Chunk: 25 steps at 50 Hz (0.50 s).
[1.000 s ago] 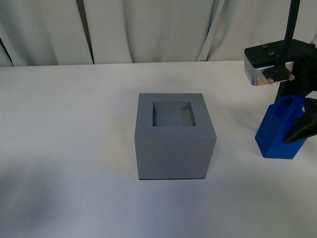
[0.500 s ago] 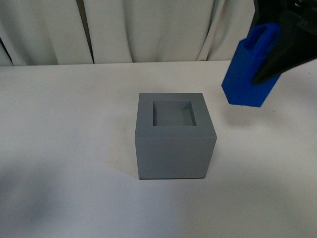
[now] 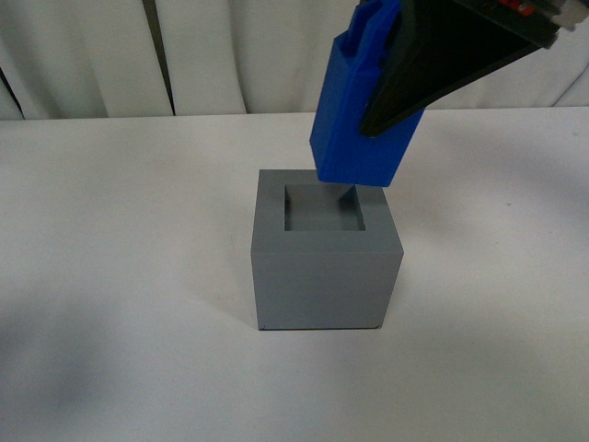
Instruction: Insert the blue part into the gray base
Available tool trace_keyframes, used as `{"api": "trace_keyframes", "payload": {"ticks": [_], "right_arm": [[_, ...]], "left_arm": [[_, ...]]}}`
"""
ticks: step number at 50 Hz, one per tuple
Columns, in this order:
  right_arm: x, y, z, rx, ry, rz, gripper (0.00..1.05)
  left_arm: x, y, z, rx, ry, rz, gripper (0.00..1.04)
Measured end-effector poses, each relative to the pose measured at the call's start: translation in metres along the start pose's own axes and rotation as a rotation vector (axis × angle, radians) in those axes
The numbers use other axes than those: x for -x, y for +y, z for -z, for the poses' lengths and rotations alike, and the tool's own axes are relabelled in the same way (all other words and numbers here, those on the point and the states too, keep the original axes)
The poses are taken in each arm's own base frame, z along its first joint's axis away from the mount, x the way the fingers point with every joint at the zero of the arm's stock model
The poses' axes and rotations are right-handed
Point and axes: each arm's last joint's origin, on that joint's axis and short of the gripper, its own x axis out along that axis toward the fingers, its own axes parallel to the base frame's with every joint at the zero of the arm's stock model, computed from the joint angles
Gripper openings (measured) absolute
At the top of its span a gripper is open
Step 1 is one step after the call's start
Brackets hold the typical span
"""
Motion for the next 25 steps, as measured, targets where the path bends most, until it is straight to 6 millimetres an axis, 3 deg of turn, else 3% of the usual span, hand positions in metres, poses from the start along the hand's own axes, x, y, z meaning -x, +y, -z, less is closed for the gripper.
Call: {"api": "trace_keyframes", "payload": {"ticks": [25], "right_arm": [[-0.025,0.009,-0.012,-0.001,0.020,-0.009,0.47]], "left_arm": [[0.000,0.000,0.000,0.000,0.000,0.000,0.99]]}}
